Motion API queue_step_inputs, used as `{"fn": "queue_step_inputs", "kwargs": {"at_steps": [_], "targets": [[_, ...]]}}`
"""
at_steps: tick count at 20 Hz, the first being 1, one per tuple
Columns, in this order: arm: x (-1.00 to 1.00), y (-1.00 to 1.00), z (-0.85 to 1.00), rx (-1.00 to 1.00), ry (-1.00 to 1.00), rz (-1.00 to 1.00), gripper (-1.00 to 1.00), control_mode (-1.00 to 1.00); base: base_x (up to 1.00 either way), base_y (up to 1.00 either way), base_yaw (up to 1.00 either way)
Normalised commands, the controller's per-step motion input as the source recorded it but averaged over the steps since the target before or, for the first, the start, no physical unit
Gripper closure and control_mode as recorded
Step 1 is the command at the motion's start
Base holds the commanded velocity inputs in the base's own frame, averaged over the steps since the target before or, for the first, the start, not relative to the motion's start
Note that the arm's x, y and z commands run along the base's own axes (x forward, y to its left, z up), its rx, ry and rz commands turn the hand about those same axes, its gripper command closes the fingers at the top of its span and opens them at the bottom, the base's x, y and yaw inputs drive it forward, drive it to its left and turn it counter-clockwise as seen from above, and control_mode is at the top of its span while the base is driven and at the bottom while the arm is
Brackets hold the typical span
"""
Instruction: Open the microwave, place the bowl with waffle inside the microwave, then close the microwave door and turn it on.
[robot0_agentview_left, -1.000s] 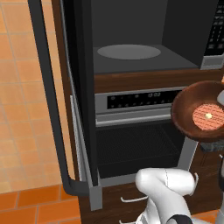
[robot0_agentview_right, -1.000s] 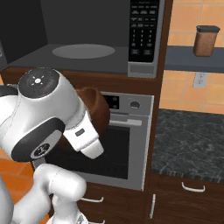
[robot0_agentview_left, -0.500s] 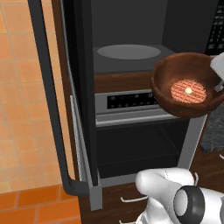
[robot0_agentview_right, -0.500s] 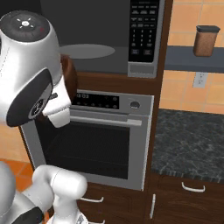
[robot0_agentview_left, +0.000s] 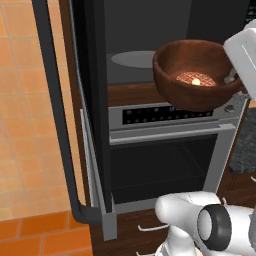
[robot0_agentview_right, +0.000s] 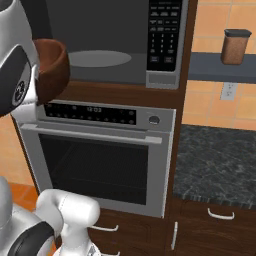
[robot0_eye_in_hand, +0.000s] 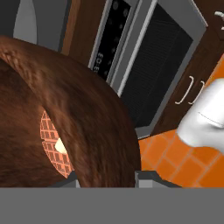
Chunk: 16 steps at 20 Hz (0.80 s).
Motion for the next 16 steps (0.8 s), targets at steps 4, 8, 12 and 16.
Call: {"fn": "queue_step_inputs", "kwargs": {"at_steps": [4,8,12,16], "targets": [[0.63,0.18,-0.04,0.36,-0.24,-0.27,1.00,-1.00,0.00,0.00,0.00],[0.96,-0.04,-0.01,0.51,-0.18,-0.08,1.00,-1.00,0.00,0.00,0.00],[0.87,0.17,-0.05,0.15,0.04,0.03,1.00,-1.00,0.00,0.00,0.00],[0.88,0.13,0.00,-0.08,0.17,-0.01,1.00,-1.00,0.00,0.00,0.00]]}}
